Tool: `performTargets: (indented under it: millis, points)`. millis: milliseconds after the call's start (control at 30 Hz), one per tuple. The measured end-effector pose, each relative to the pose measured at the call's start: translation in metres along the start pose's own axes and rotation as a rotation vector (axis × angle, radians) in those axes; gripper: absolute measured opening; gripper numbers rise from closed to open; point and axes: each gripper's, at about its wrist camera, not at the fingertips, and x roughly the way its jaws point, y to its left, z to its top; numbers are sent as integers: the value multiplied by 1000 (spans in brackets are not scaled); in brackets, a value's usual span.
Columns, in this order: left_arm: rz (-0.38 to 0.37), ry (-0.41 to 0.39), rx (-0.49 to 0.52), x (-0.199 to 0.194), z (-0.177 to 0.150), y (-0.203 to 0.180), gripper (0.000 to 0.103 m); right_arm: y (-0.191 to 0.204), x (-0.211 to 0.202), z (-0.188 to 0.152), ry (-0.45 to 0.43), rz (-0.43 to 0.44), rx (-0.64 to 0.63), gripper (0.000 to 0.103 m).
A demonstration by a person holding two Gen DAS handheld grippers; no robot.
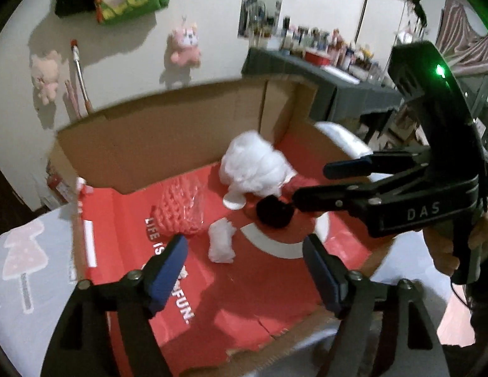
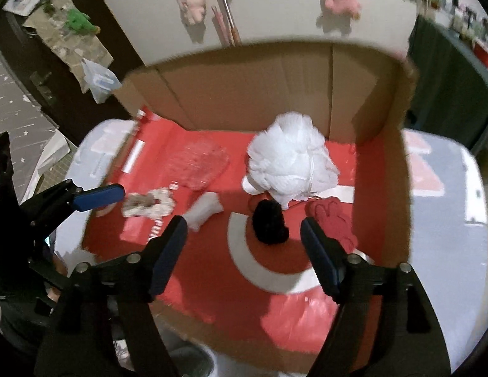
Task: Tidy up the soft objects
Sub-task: 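Withdraw both grippers from the box toward the remaining items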
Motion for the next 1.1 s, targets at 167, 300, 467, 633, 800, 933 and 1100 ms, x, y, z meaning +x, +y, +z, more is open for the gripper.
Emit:
performTargets:
  millis: [167,300,467,633,800,933,1100]
  points:
    - [3,-130,-5,-53,-7,-17,98,24,-57,-23,-118,-42,-46,82]
    - [21,-242,1,-95,-23,-38,103,37,-105,-54,-216,-77,-78,82]
    - [66,-365,-12,-139,-53,-59,103,56,-153,-99,-349,-138,-117,83]
    - [136,-453,-25,-164,-85,-76,103,69,-181,-150,-483,-223,-157,90]
    - [157,-497,-64,-176,-118,-86,103,86,-193,-204,-605,-356,-203,90]
    - [166,-515,-85,-176,-142,-95,103,87,-189,-236,-629,-348,-183,90]
    - [175,-513,-111,-168,-168,-101,103,81,-168,-263,-602,-330,-151,90]
